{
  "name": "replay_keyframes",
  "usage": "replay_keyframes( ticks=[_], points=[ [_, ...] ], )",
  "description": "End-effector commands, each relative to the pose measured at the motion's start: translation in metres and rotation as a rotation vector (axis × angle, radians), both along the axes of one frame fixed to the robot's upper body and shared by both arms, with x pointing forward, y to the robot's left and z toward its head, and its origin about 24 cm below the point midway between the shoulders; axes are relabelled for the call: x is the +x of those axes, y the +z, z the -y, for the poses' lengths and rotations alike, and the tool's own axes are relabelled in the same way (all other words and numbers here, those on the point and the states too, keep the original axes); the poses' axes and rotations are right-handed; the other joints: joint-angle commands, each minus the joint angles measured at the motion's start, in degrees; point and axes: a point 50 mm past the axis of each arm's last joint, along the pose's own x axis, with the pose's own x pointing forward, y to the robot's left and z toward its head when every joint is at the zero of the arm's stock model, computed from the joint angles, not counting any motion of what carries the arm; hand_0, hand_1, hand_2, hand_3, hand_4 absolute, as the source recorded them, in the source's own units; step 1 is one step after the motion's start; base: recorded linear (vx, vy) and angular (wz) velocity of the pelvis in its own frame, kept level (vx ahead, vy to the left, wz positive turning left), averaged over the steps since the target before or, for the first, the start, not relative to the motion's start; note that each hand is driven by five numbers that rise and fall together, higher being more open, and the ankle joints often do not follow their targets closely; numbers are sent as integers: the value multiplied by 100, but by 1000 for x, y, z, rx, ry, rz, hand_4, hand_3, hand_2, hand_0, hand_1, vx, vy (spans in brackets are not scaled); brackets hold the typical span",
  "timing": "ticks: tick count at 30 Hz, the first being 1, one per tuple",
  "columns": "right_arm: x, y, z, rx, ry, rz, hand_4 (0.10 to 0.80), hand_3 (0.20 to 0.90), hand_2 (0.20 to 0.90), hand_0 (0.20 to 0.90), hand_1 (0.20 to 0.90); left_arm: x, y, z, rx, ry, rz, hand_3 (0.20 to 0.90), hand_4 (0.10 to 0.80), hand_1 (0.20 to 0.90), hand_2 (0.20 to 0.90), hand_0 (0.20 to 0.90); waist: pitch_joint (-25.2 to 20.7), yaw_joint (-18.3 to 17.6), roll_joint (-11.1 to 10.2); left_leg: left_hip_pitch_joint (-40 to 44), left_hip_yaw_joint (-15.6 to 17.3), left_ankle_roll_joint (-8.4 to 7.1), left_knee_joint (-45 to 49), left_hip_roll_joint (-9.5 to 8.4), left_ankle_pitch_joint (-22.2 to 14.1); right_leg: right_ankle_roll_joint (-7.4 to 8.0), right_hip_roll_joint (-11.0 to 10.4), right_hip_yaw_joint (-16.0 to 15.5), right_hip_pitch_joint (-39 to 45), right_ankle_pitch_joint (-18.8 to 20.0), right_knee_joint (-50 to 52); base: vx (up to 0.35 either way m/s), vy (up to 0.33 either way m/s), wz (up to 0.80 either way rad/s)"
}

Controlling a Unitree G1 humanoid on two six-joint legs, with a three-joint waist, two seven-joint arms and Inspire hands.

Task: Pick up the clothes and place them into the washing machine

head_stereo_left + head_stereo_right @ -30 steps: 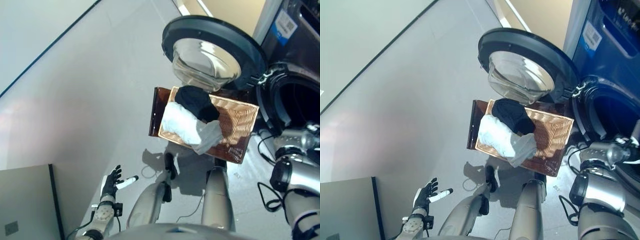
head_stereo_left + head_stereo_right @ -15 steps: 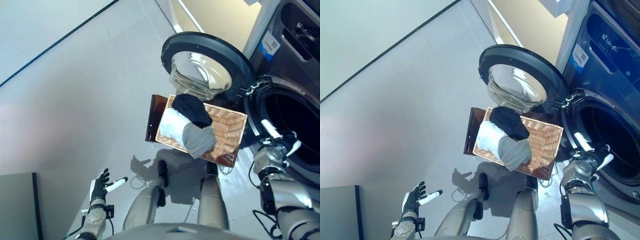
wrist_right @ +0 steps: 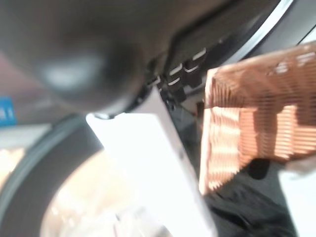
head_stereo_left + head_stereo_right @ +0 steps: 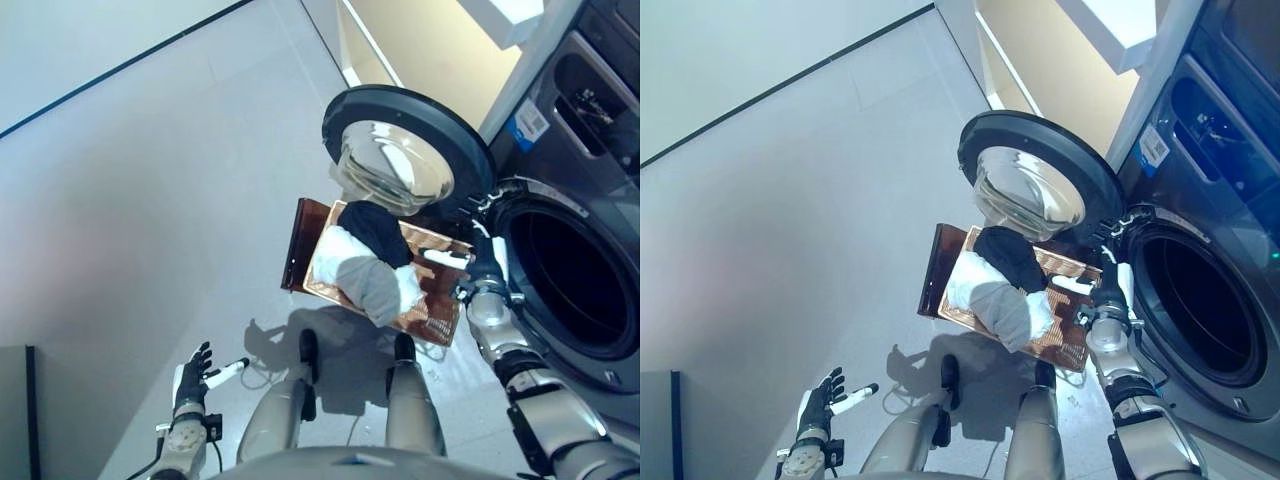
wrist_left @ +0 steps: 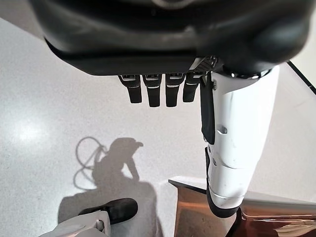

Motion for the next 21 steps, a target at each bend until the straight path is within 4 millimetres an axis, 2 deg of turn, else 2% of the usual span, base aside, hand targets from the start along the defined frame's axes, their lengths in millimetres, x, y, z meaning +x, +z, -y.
replay_keyframes(
  ticks=[1, 5, 6, 9, 13, 21],
  points=[
    [15, 28, -13, -78, 145, 122, 800, 900, 900, 900, 900, -1, 14, -42, 107, 79, 53, 900, 800, 900, 900, 900, -197, 18, -180, -147, -48, -84, 269, -184, -305, -244, 96, -164, 569, 753, -1419, 14, -5, 5],
    [17, 29, -19, -147, 244, 93, 800, 900, 900, 900, 900, 0, 15, -43, 104, 72, 56, 900, 800, 900, 900, 900, -213, 52, -195, -119, -64, -91, 244, -181, -297, -242, 101, -181, 607, 737, -1429, 25, -11, 5],
    [17, 31, -28, -145, 324, 92, 800, 900, 900, 900, 900, -2, 15, -44, 100, 70, 48, 900, 800, 900, 900, 900, -241, 76, -229, -97, -79, -96, 230, -168, -297, -241, 102, -206, 645, 721, -1436, 35, -20, 4],
    [16, 32, -37, -150, 409, 87, 800, 900, 900, 900, 900, -5, 13, -43, 88, 64, 35, 900, 800, 900, 900, 900, -277, 97, -267, -46, -90, -96, 222, -168, -314, -236, 109, -199, 683, 711, -1435, 38, -15, 3],
    [18, 32, -40, -208, 484, 49, 800, 900, 900, 900, 900, -5, 13, -43, 82, 54, 36, 900, 800, 900, 900, 900, -295, 140, -284, -24, -88, -89, 245, -172, -343, -227, 103, -189, 714, 702, -1431, 0, 0, 0],
    [26, 33, -40, -230, 499, 10, 800, 900, 900, 900, 900, 0, 14, -40, 65, 24, 46, 900, 800, 900, 900, 900, -271, 211, -208, -160, -98, -71, 284, -190, -317, -240, 94, -190, 558, 723, -1409, -8, 5, 0]
  ],
)
